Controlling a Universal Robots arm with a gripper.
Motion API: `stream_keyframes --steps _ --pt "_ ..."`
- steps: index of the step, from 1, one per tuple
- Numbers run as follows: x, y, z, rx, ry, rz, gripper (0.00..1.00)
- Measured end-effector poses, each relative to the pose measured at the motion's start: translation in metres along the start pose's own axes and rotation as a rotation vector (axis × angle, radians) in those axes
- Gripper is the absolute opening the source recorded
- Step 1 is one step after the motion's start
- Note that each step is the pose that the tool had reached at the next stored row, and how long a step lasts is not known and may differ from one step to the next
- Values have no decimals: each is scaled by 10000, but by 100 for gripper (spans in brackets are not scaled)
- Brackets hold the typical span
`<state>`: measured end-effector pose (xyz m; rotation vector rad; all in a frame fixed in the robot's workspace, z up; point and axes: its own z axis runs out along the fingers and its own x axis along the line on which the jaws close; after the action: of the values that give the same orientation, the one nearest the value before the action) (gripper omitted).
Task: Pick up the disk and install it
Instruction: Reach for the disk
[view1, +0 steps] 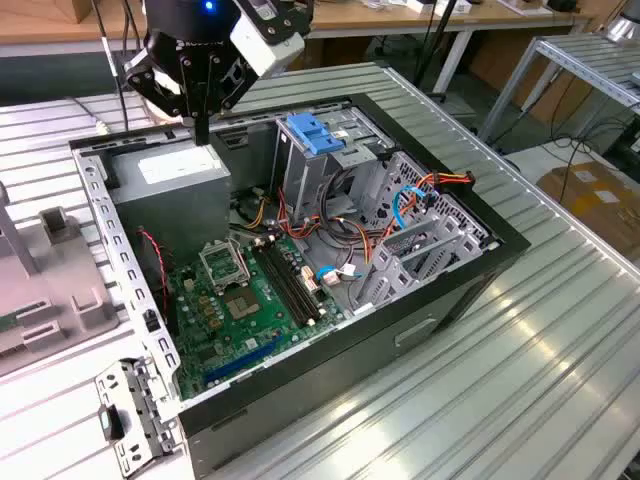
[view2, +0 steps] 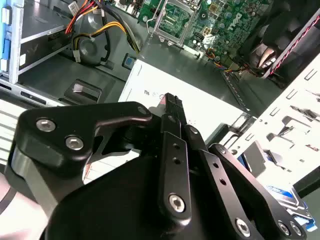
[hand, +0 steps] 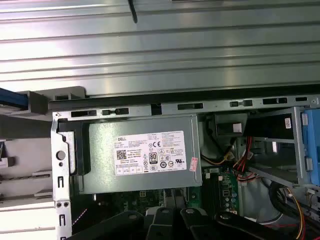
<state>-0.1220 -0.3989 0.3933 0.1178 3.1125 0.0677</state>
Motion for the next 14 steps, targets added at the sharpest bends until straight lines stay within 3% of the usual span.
stream_keyframes --steps 14 --pt "75 -6 -2 0 0 1 11"
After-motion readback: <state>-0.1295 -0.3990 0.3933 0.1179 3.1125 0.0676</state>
